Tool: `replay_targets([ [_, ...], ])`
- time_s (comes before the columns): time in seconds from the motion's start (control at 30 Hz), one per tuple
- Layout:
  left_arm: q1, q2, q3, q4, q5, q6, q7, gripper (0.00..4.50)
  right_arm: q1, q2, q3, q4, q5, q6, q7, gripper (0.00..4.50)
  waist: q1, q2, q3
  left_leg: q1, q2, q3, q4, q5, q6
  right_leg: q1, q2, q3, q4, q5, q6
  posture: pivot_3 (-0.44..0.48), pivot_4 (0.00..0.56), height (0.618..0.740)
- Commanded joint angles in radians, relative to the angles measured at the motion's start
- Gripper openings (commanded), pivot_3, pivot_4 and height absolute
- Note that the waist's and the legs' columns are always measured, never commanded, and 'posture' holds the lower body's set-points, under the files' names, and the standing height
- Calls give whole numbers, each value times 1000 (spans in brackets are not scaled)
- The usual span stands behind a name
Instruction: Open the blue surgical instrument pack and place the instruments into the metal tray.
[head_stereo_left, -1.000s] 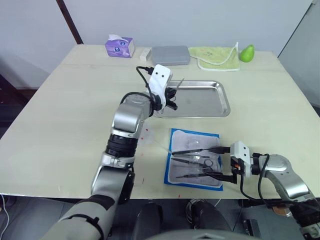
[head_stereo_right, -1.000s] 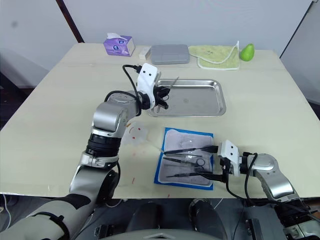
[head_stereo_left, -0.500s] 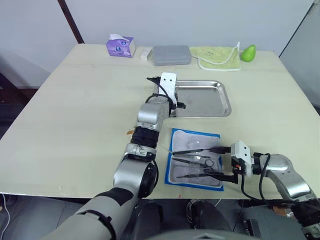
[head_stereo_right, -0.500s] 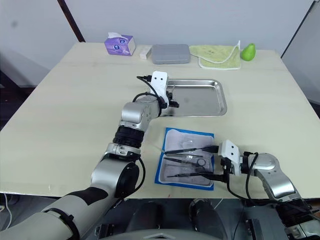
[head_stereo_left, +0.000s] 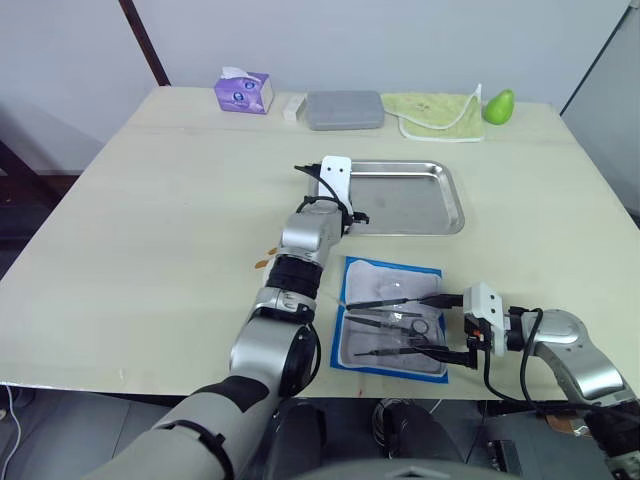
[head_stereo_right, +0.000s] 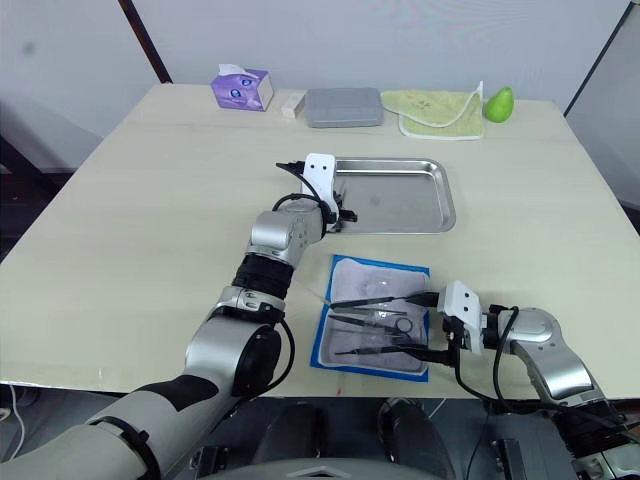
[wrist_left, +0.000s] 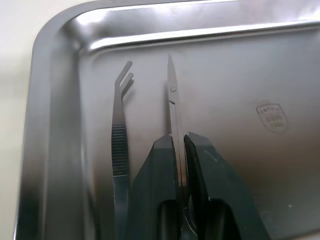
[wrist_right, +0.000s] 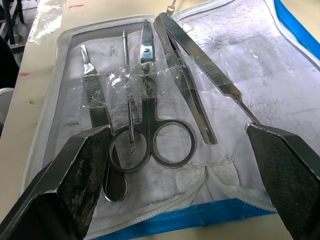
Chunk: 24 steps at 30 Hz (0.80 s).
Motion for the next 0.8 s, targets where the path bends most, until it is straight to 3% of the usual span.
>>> replay_targets([
  [0.03,-5,-7,9,-10,-10,-19,0,86,46,-24,41,67,-68,64,-8,4500,0,0,0,0,0,0,0,0,0,0,0,0,0,0,0,0,150,738],
  [0.13,-6,-11,19,-7,-20,-14,0,86,46,-24,40,67,-68,64,-8,4500,0,0,0,0,0,0,0,0,0,0,0,0,0,0,0,0,150,738],
  [0.3,6,-22,21,-61,-39,-1,-12,1875,53,-28,35,64,-66,64,-8,4500,0,0,0,0,0,0,0,0,0,0,0,0,0,0,0,0,150,738],
  [0.5,51,-12,27,-217,-100,72,-85,1875,49,-29,33,67,-64,64,-6,4500,0,0,0,-1,0,-1,0,0,0,0,0,-1,0,0,0,0,150,738],
  [0.67,156,85,-23,-473,-248,41,-417,1875,43,-30,26,72,-60,65,-2,4500,-2,2,1,-1,0,-1,0,0,0,0,-1,-1,0,0,0,0,150,738],
  [0.8,298,261,-70,-674,-382,5,-753,1875,44,-29,18,75,-52,62,1,4500,-3,4,2,0,0,-1,0,0,-1,0,-1,-1,0,0,0,0,150,738],
])
